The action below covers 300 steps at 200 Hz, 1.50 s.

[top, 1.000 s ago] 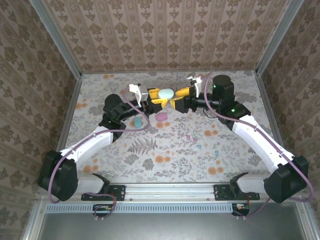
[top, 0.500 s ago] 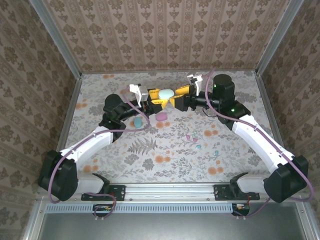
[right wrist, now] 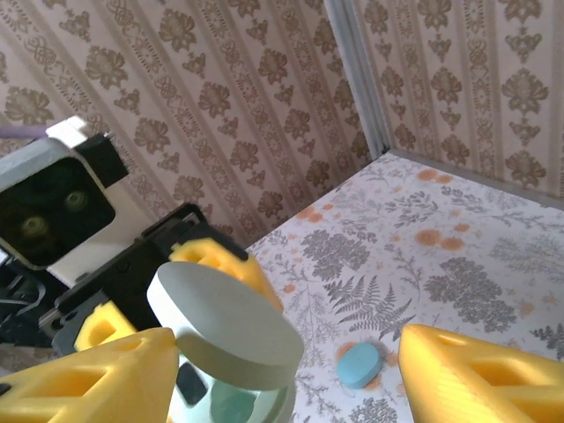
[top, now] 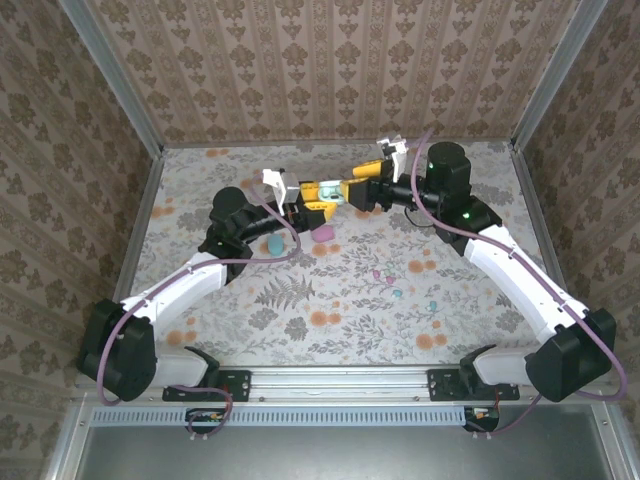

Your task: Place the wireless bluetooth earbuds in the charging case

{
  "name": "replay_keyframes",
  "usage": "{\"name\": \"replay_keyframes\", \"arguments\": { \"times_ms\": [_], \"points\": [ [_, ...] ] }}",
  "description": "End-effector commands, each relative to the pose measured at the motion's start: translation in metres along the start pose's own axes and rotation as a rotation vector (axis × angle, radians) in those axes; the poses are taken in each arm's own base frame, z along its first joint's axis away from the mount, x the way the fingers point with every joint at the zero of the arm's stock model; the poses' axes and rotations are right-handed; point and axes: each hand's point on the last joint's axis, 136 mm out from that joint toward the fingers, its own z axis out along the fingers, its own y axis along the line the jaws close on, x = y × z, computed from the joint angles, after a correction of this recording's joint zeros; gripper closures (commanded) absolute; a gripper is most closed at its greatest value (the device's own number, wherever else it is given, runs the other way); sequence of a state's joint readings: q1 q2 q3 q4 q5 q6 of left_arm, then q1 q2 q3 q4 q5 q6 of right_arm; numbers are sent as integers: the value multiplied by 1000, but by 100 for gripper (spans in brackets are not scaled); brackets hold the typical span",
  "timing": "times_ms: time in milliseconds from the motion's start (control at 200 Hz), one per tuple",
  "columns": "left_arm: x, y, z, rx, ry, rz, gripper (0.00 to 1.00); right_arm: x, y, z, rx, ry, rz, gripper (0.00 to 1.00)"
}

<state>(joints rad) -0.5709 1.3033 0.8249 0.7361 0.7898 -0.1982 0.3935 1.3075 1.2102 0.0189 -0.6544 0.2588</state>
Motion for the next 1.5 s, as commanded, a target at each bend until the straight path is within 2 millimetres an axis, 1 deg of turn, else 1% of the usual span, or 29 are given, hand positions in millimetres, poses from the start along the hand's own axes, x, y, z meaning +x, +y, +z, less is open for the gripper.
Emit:
{"name": "replay_keyframes", "arguments": {
  "times_ms": [0, 220, 310, 450, 500, 745, 860, 920, 965, 1015, 1080, 1135, 1200, 1265, 1280, 1290, 1310, 1380, 1440, 1495],
  "points": [
    [-15, -18, 5, 78, -33, 47, 70, -9, -13, 4, 57, -16, 37, 32],
    [-16, -17, 5, 64, -38, 52, 70, -12, -18, 6, 88, 2, 83, 32],
    [-14, -13, 5, 40, -38, 46, 70, -16, -10, 5, 55, -3, 86, 31],
    [-10, 0, 3, -40, -42, 35, 70, -22, 7, -4, -3, -26, 64, 29],
    [-10, 2, 2, -51, -44, 35, 70, -23, 12, -9, -12, -33, 49, 28],
    [-11, 4, 2, -61, -54, 26, 69, -20, 13, -26, 25, -35, 30, 28],
    [-11, 6, 0, -78, -62, 34, 70, -21, 4, -36, 99, -46, 42, 28],
    [-11, 6, 0, -86, -65, 37, 70, -21, -15, -48, 220, -59, 94, 29],
    [-13, 7, -1, -91, -68, 41, 70, -16, -33, -59, 309, -59, 154, 30],
    [-14, 6, -2, -96, -71, 46, 70, -6, -57, -74, 413, -52, 234, 33],
    [-13, 6, -4, -103, -72, 49, 70, 17, -90, -96, 544, -33, 358, 39],
    [-13, 5, -5, -100, -72, 51, 69, 43, -113, -114, 648, -3, 457, 44],
    [-12, 3, -5, -94, -68, 48, 70, 75, -131, -130, 736, 51, 557, 49],
    [-10, 1, -7, -93, -65, 42, 70, 104, -140, -140, 786, 114, 639, 54],
    [-9, 1, -7, -93, -64, 39, 70, 108, -141, -141, 791, 122, 643, 54],
    [-8, 1, -7, -93, -63, 39, 69, 115, -140, -142, 798, 146, 658, 55],
    [-8, 1, -7, -93, -63, 38, 70, 124, -140, -143, 804, 174, 669, 55],
    [-5, 1, -8, -98, -60, 33, 69, 151, -140, -143, 805, 255, 711, 58],
    [-4, 2, -9, -105, -63, 34, 70, 170, -142, -140, 803, 315, 757, 63],
    [-3, 2, -10, -109, -63, 37, 70, 186, -144, -132, 779, 362, 807, 66]
  ]
}}
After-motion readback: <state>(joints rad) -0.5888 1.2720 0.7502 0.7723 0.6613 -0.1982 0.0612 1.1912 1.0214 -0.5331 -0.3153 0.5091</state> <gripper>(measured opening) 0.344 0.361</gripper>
